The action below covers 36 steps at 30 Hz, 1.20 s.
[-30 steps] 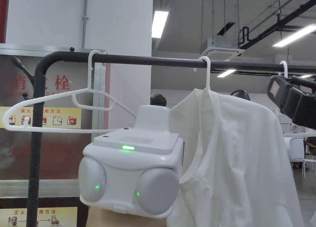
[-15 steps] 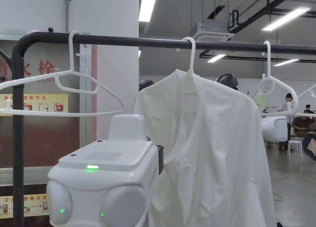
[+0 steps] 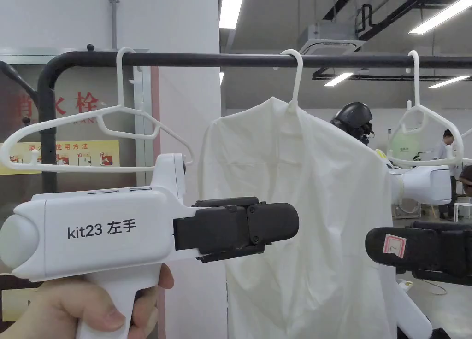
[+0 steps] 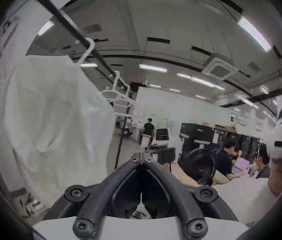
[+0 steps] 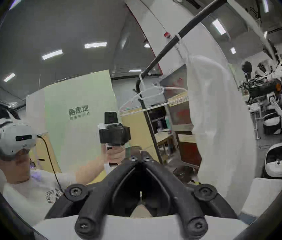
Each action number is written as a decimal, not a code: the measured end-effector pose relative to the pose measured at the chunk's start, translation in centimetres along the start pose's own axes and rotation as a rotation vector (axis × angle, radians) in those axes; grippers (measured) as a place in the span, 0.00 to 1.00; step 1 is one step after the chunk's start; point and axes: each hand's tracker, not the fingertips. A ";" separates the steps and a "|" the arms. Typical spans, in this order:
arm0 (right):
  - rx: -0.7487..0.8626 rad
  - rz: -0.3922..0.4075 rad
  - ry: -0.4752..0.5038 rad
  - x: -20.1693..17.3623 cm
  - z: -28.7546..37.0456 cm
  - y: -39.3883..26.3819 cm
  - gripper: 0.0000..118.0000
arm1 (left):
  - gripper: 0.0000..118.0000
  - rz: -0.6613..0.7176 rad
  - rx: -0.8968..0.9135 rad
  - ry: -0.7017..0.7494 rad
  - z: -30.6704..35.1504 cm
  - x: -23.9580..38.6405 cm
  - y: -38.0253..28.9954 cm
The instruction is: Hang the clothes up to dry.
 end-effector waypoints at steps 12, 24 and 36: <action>-0.286 0.111 0.516 -4.2 -27.8 -2.7 0.00 | 0.00 -0.023 0.065 0.627 21.7 7.6 -5.7; -0.572 0.054 1.252 -19.1 -58.3 -16.6 0.00 | 0.00 0.104 0.331 1.555 37.9 35.1 -16.8; -0.318 0.241 0.820 -33.3 -60.1 -22.3 0.06 | 0.00 0.062 0.253 2.661 34.5 37.1 -16.7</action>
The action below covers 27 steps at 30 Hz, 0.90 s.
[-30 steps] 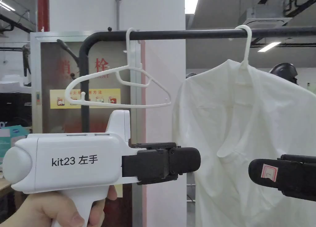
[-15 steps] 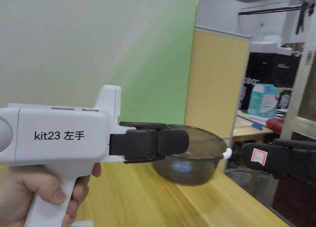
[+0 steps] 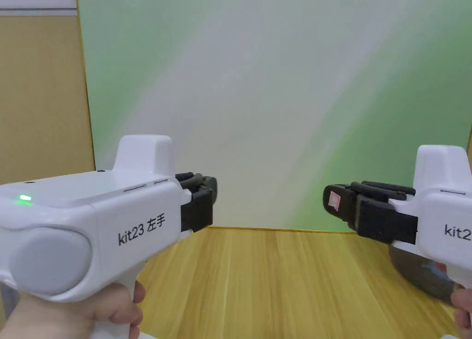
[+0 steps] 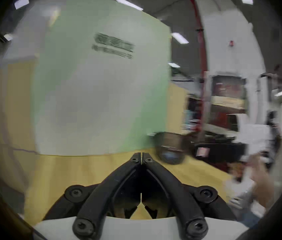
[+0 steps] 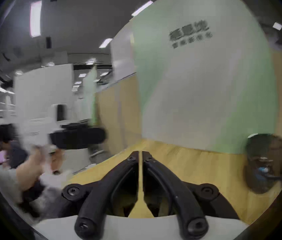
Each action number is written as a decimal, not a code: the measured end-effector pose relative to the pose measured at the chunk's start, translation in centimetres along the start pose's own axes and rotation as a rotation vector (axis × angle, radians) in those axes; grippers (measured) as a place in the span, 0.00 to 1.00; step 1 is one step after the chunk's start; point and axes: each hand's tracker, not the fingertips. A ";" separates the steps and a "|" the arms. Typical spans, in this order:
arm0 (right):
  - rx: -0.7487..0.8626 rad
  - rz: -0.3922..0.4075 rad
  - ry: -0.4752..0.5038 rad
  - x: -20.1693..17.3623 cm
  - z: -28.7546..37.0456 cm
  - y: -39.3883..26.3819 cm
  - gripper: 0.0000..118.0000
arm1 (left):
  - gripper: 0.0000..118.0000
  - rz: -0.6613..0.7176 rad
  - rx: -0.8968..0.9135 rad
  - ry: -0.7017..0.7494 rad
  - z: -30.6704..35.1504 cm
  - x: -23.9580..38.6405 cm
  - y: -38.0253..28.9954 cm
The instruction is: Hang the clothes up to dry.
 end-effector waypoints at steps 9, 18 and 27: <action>0.008 0.148 -0.645 -1.5 -0.1 -8.5 0.11 | 0.00 0.004 0.010 0.364 -3.7 -0.4 -9.0; -0.003 0.177 -0.663 0.2 0.4 -10.2 0.12 | 0.00 -0.098 0.027 0.339 -2.4 1.2 -9.3; -0.025 -0.101 -0.583 2.6 3.0 -8.7 1.00 | 1.00 -0.083 0.035 0.361 -0.4 -1.8 -9.2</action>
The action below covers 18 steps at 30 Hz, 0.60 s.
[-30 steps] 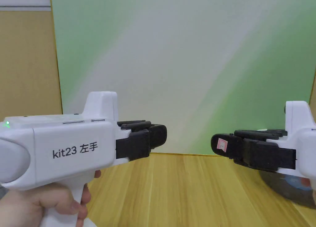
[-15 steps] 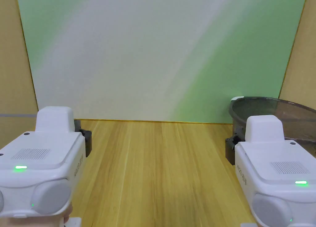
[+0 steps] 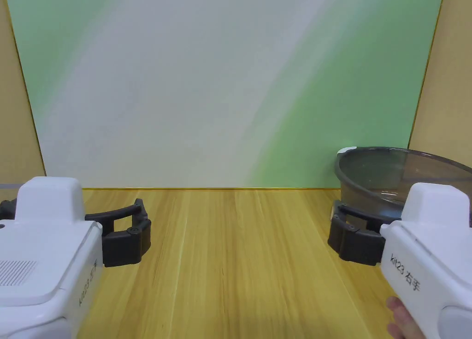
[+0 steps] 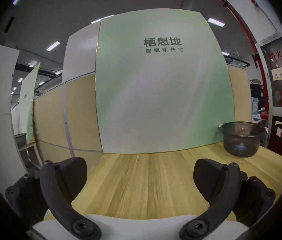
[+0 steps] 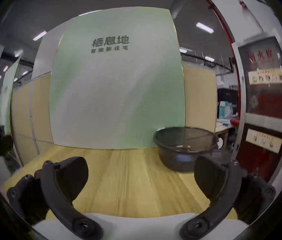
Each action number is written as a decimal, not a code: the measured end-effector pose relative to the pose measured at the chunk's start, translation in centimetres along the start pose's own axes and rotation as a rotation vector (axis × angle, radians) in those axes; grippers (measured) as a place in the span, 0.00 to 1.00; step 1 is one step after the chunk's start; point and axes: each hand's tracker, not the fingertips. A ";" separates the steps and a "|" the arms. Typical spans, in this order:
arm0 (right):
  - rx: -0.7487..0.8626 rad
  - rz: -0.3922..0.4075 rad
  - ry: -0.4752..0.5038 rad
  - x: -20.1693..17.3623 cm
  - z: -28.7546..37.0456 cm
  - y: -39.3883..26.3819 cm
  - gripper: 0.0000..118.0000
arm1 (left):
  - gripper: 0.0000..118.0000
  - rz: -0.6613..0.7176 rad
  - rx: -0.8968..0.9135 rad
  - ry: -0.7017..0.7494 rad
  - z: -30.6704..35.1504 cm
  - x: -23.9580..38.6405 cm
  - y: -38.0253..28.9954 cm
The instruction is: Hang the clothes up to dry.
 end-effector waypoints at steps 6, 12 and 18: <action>0.025 0.145 -0.045 -0.7 -0.4 0.0 1.00 | 1.00 0.007 0.000 -0.001 -0.8 1.7 0.0; 0.006 0.150 -0.025 -1.6 -0.5 -1.2 1.00 | 1.00 0.050 -0.016 0.001 -1.1 1.5 -0.3; -0.043 0.066 0.037 -0.7 -1.2 -1.8 1.00 | 1.00 0.060 -0.021 -0.014 -0.9 1.5 0.0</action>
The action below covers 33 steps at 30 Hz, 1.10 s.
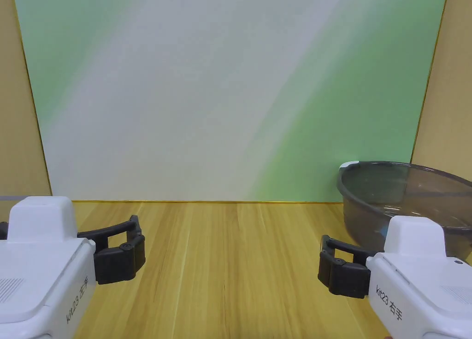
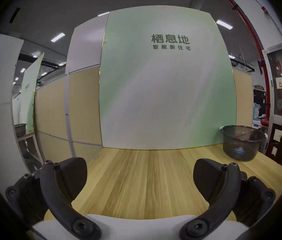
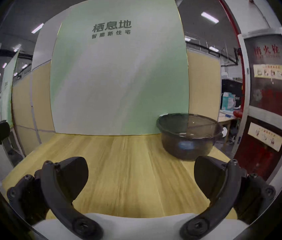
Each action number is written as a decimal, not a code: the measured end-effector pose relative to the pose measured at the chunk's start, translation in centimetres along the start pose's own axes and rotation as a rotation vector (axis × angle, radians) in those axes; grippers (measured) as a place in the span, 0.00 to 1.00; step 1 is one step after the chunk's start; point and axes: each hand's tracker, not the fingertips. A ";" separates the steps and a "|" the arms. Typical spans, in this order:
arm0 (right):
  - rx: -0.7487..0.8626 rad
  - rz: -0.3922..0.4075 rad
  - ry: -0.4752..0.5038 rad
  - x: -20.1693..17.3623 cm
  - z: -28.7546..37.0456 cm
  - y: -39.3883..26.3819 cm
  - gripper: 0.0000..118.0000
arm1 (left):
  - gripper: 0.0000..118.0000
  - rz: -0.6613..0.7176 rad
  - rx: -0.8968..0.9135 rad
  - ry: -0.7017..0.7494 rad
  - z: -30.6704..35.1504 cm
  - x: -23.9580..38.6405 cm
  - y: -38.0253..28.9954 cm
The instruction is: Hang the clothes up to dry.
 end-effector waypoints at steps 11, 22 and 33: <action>-0.005 -0.029 0.086 1.1 0.3 0.4 1.00 | 1.00 -0.025 0.002 0.003 0.3 0.0 0.3; 0.011 0.031 0.002 1.0 0.1 0.3 1.00 | 1.00 -0.034 -0.002 0.016 0.4 -0.2 0.2; 0.002 0.061 -0.032 1.2 -0.2 0.1 1.00 | 1.00 -0.045 -0.011 0.016 0.4 -0.2 0.1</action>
